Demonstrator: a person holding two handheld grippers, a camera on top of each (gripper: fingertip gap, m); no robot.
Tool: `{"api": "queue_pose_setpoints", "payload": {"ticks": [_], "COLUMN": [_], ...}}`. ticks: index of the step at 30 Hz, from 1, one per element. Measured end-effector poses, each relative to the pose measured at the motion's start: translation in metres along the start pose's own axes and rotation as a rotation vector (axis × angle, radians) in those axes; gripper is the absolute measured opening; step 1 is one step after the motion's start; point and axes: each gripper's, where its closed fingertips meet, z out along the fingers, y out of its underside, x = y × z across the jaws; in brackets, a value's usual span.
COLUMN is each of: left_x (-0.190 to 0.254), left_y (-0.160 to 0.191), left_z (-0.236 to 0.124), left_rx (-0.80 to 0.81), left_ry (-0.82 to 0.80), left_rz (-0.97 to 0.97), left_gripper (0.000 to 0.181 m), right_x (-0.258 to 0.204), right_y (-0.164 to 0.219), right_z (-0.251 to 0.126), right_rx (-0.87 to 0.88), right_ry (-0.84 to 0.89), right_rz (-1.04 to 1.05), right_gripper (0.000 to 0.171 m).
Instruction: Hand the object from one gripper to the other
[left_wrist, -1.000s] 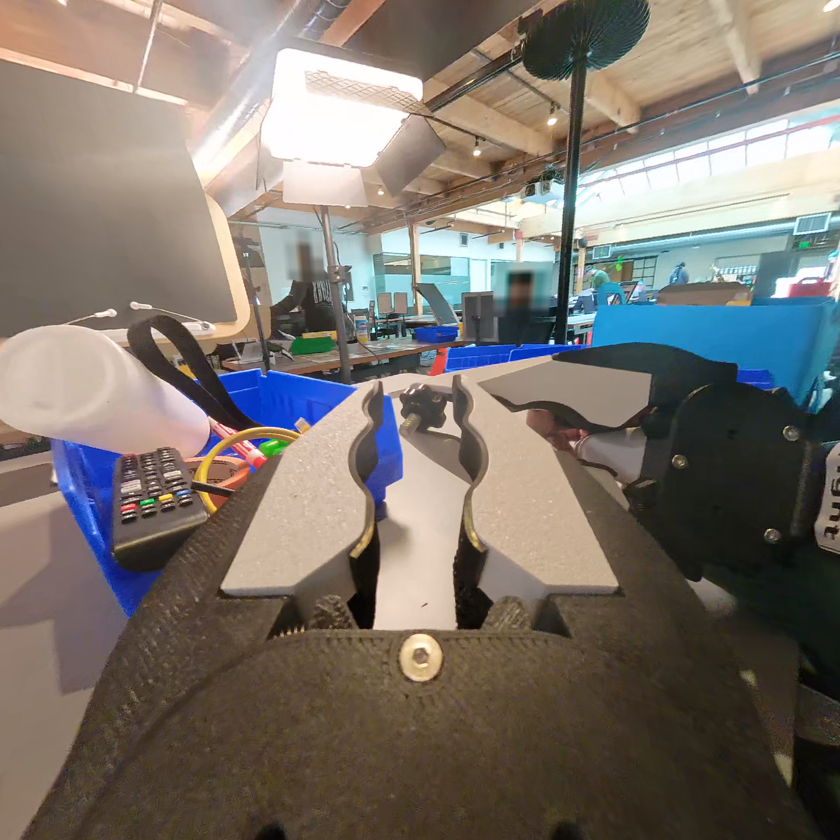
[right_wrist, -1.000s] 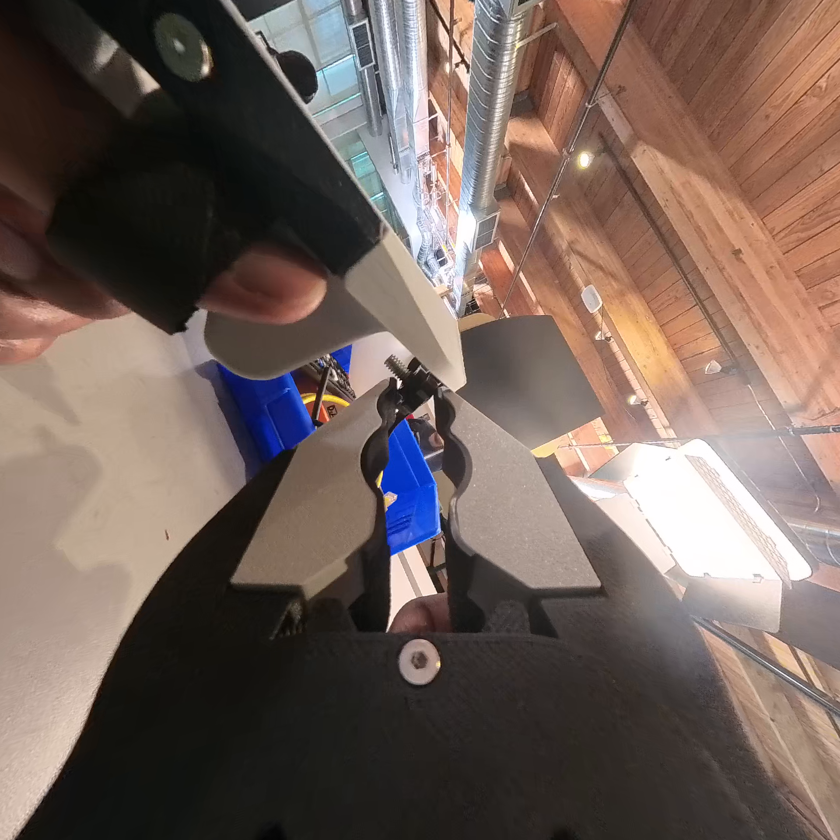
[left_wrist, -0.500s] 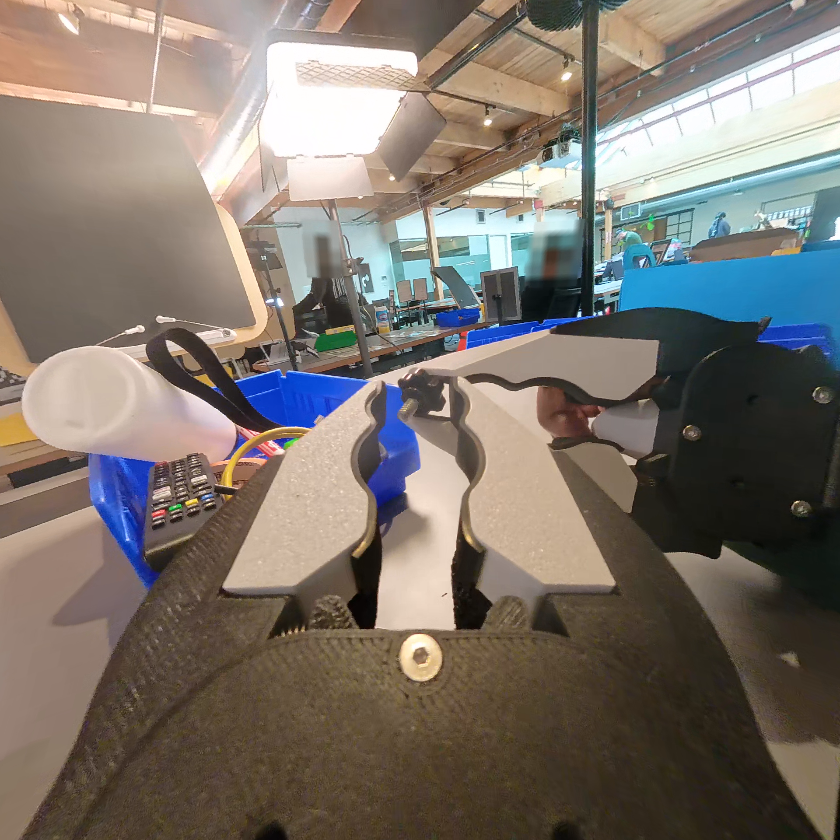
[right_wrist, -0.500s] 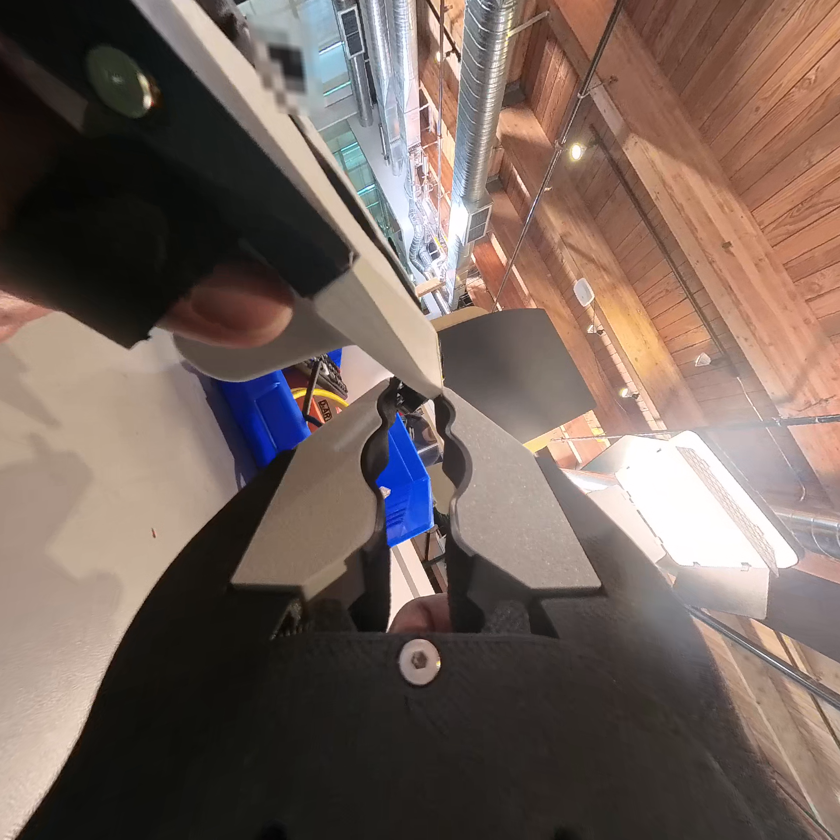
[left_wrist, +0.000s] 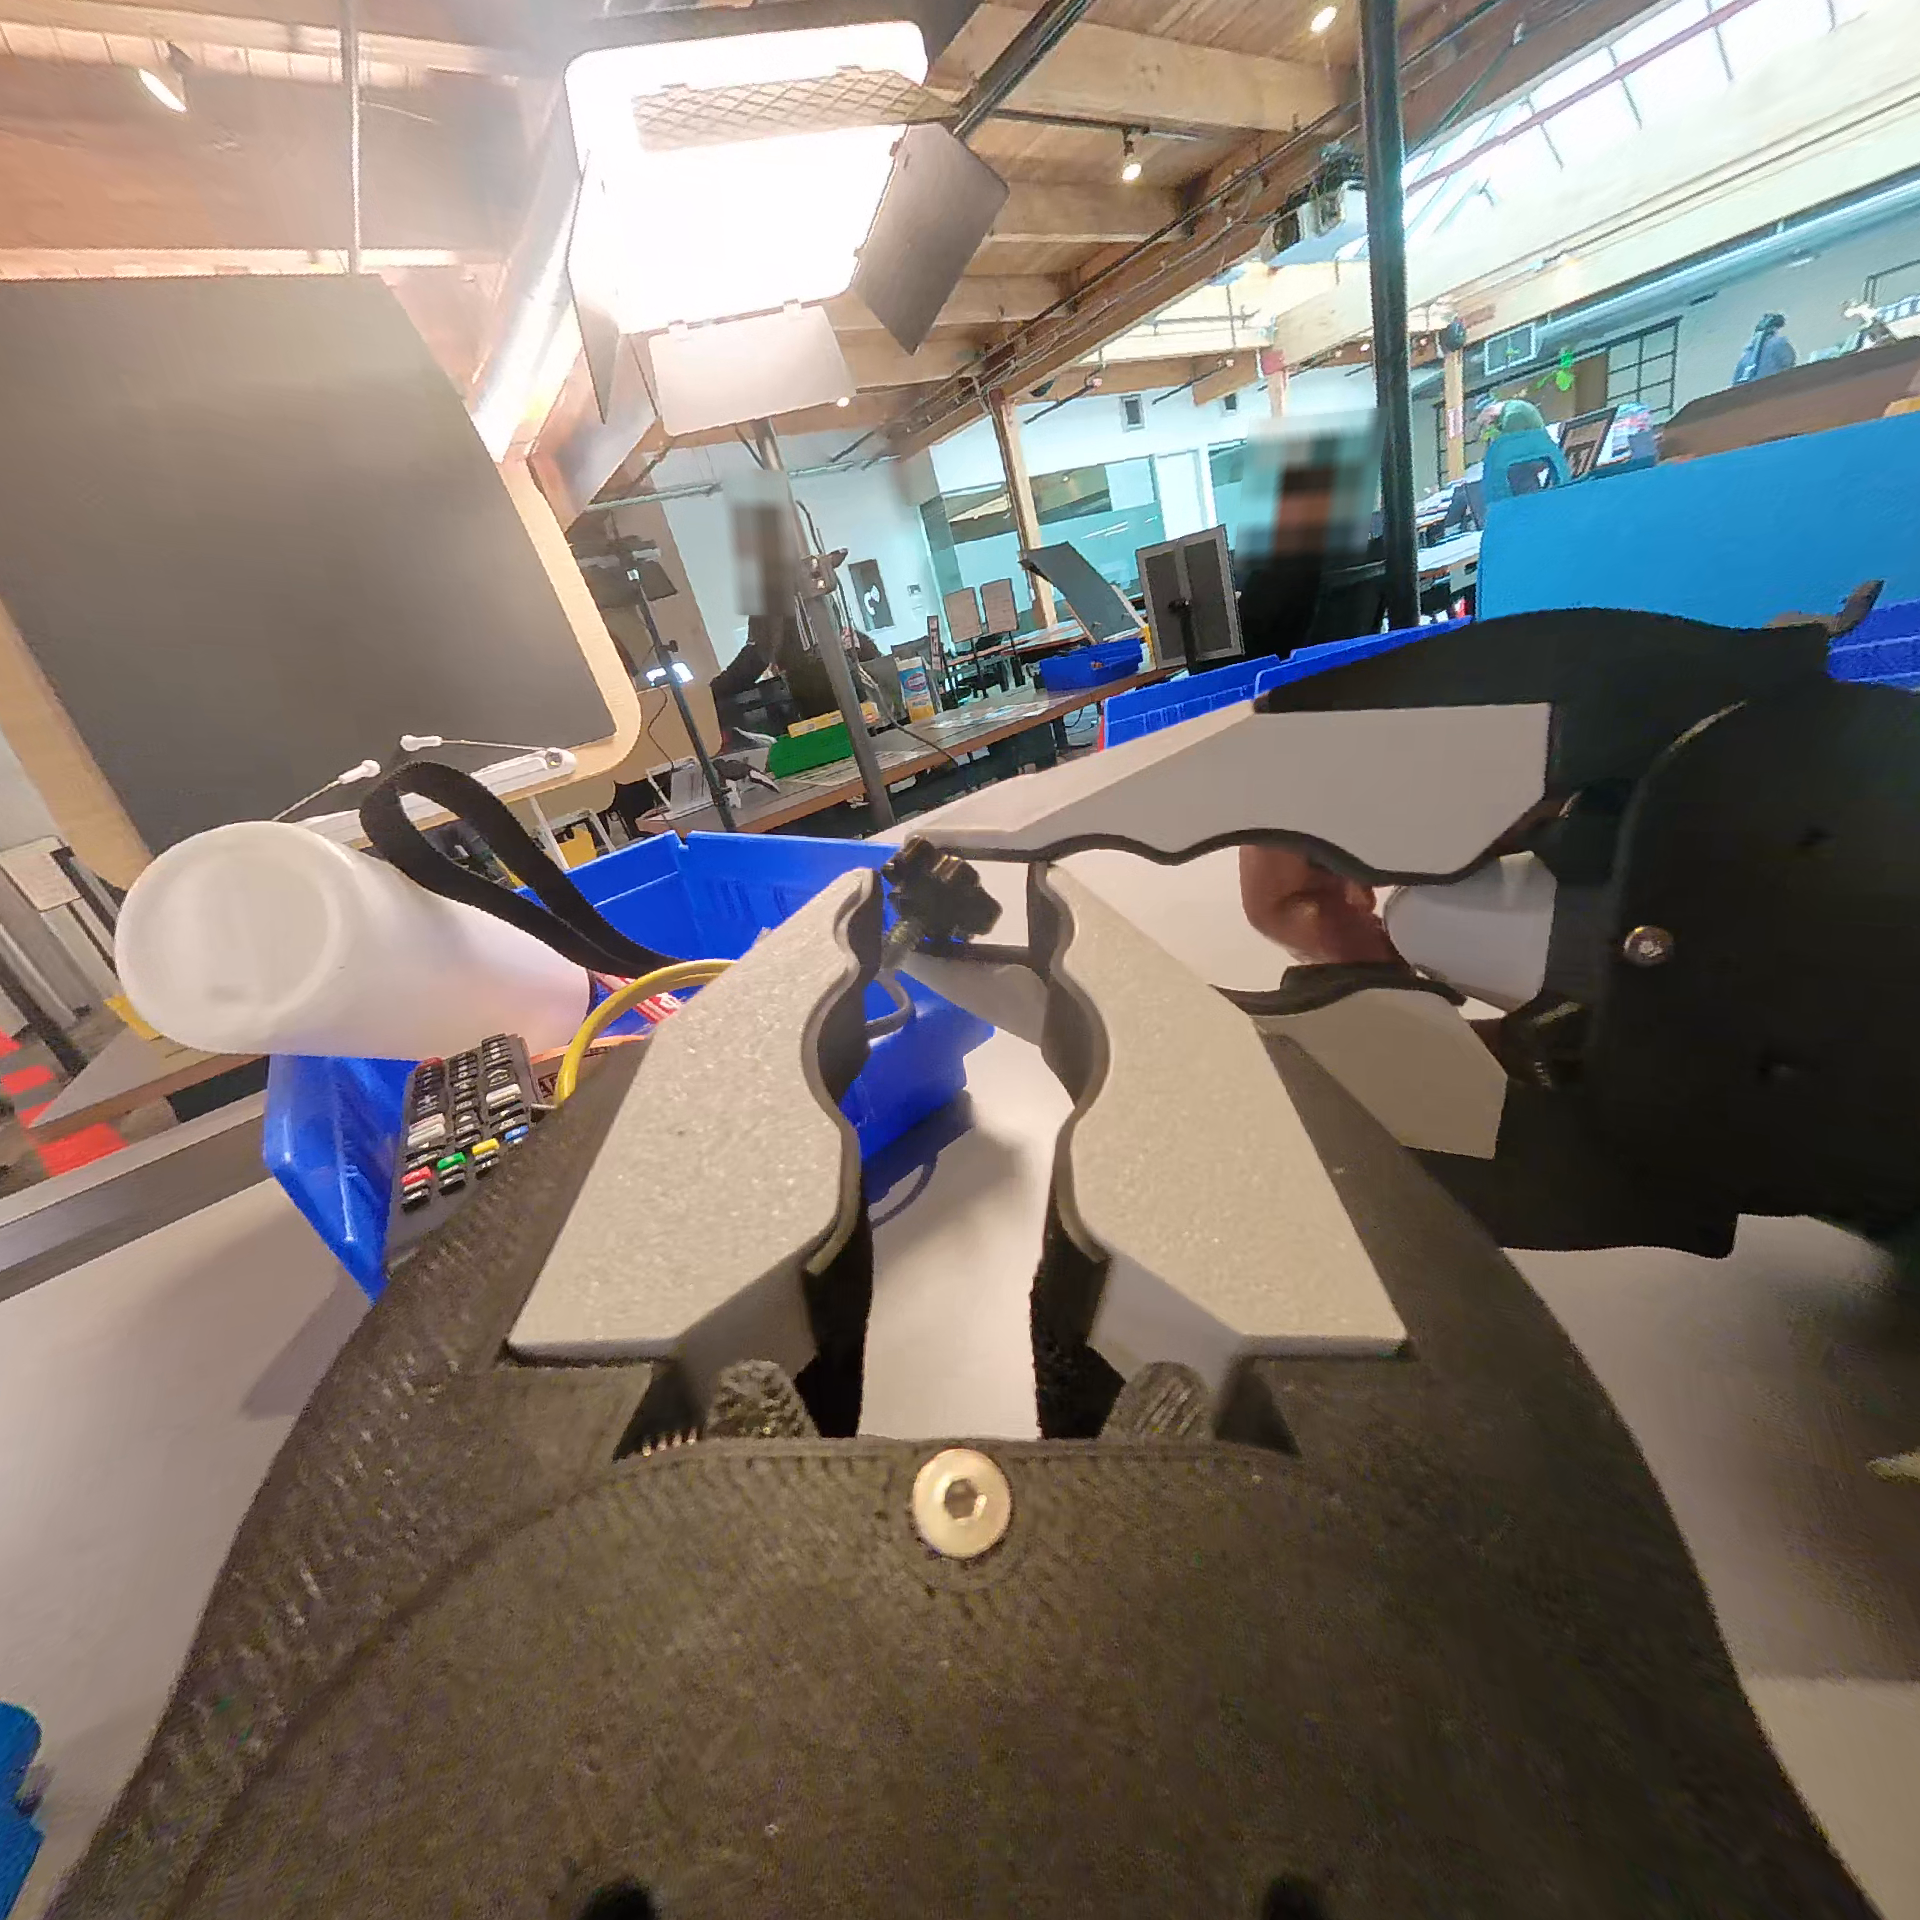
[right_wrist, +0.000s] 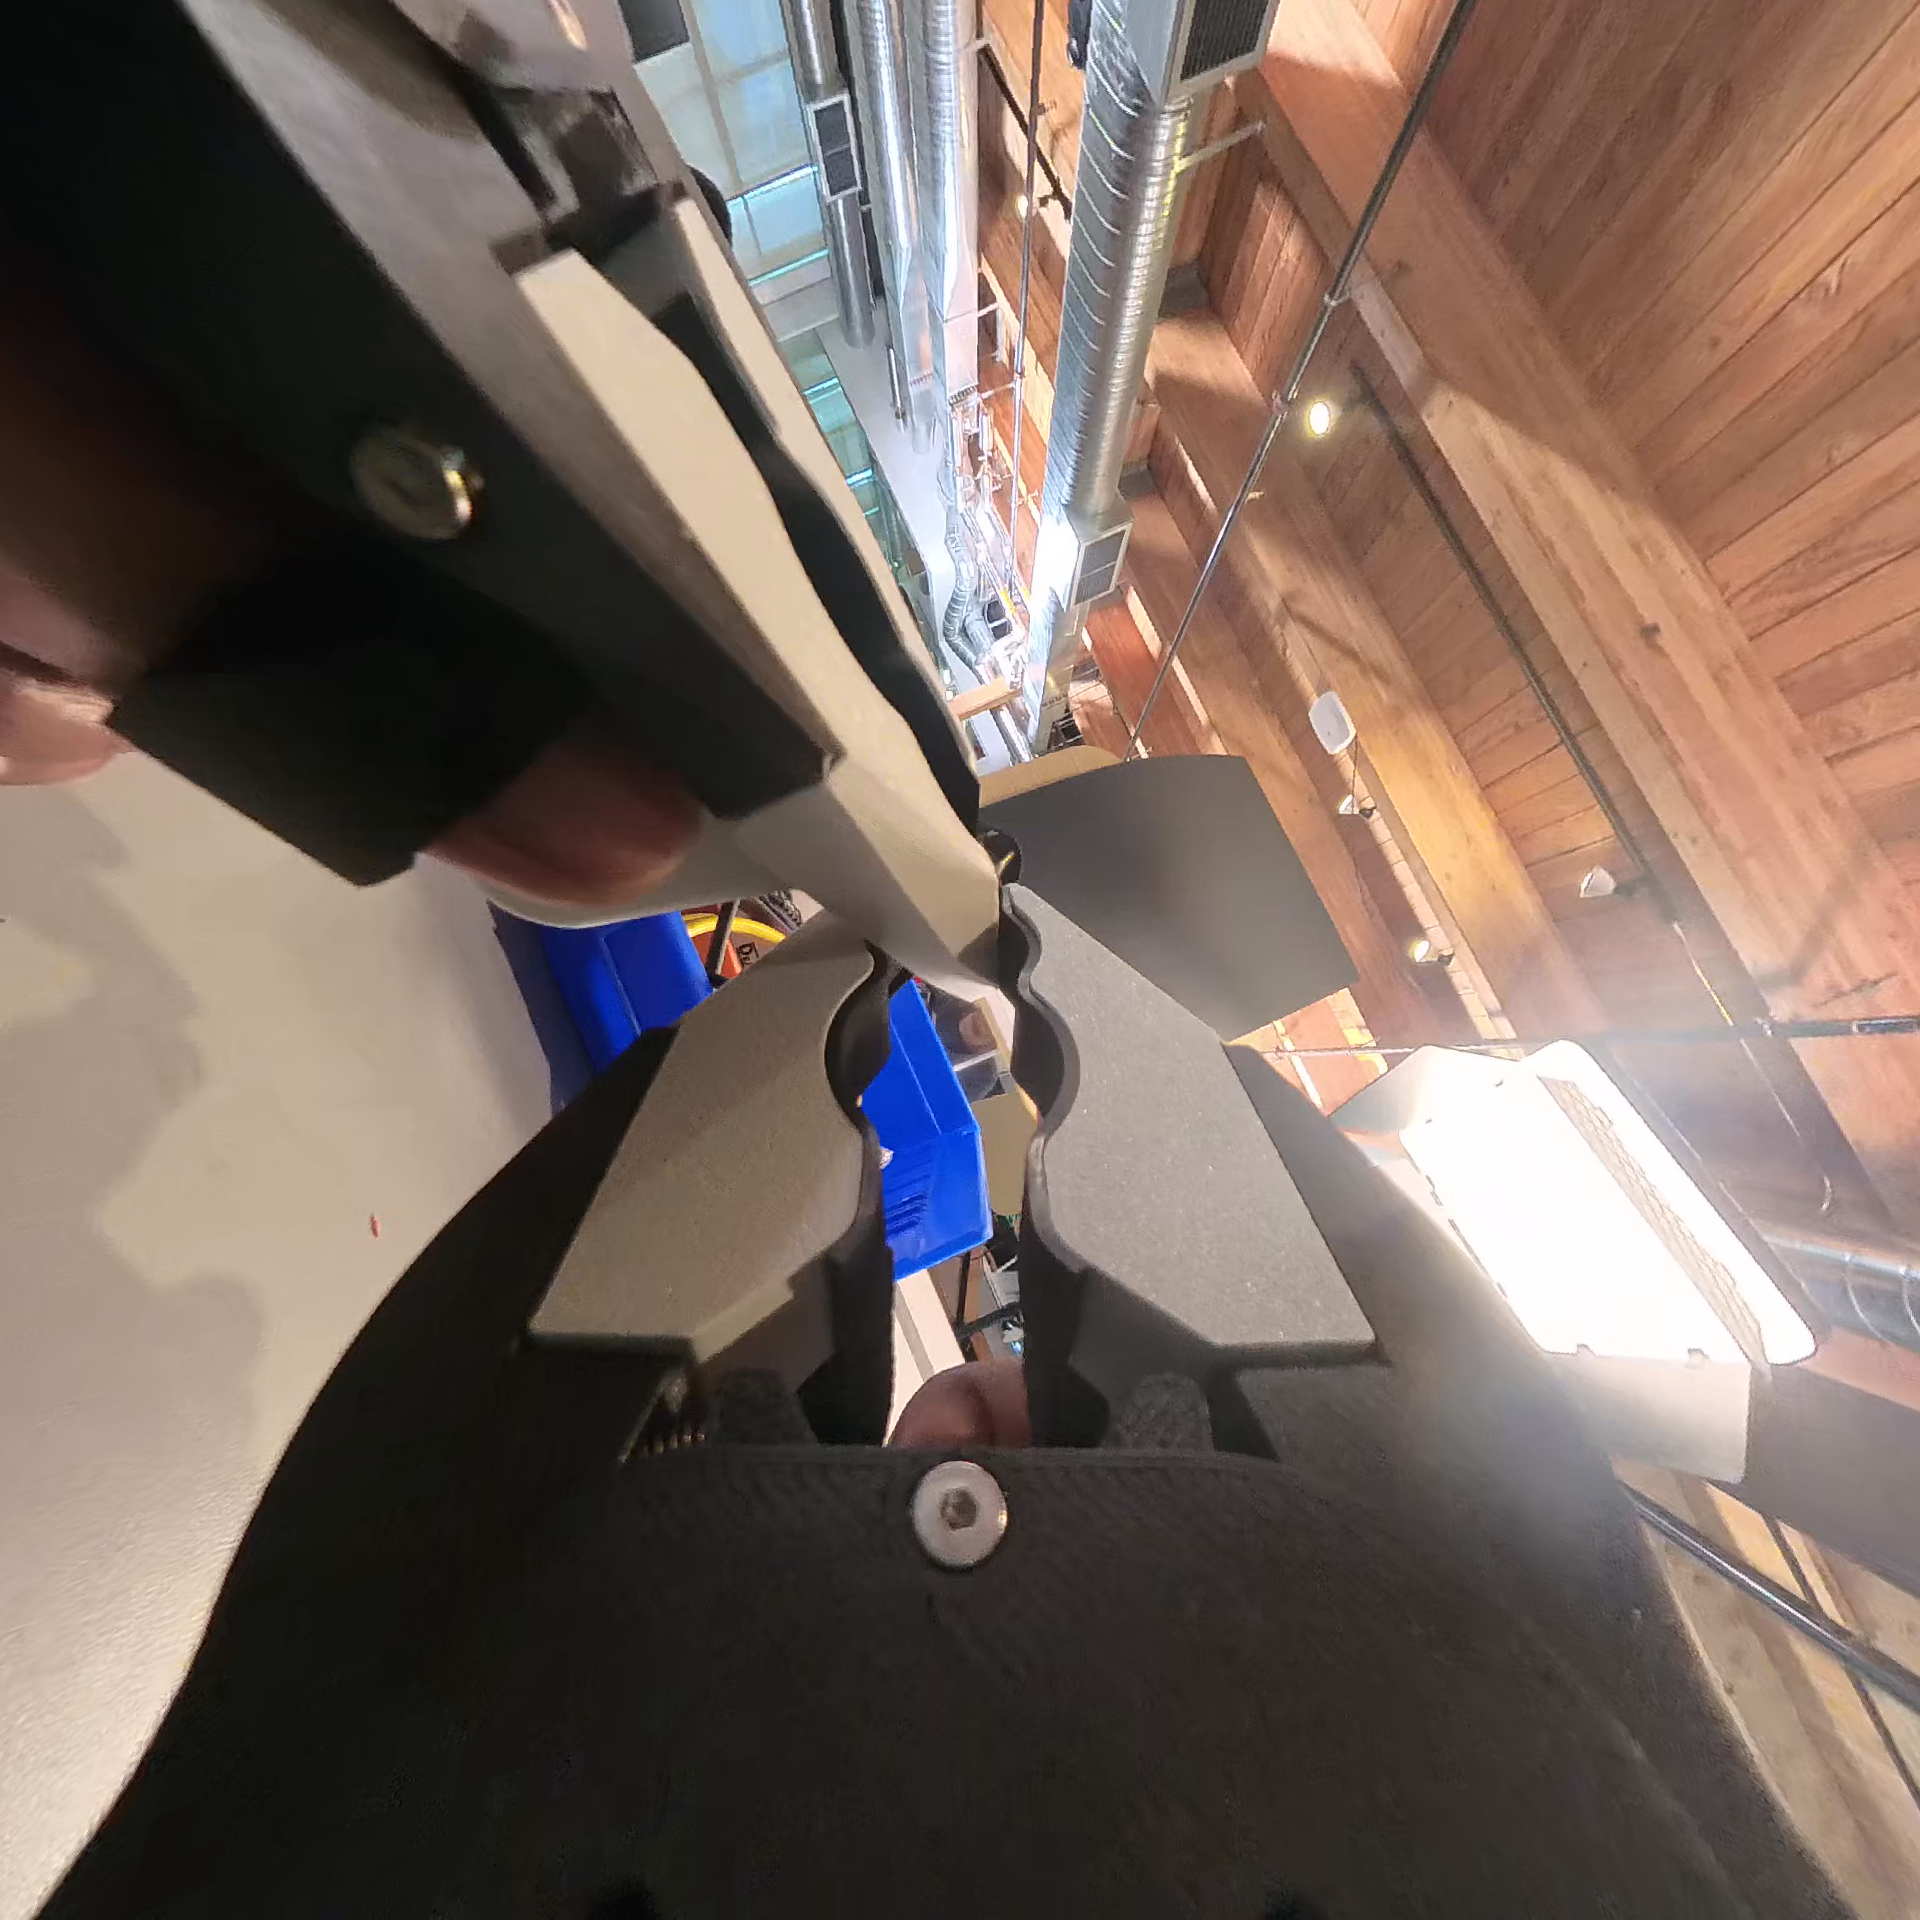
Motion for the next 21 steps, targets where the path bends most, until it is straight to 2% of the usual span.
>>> {"api": "queue_pose_setpoints", "payload": {"ticks": [15, 21], "left_x": [-0.004, -0.003], "left_y": [-0.001, -0.012], "left_z": [-0.002, -0.006], "left_rx": [-0.003, 0.083], "left_ry": [-0.01, 0.072], "left_rz": [-0.019, -0.182], "left_gripper": [0.022, 0.022], "right_x": [0.001, 0.007], "right_y": [-0.003, -0.007], "right_z": [0.0, -0.001], "right_rx": [0.015, 0.038], "right_ry": [0.001, 0.009], "right_rz": [0.031, 0.095], "right_gripper": [0.02, 0.022]}}
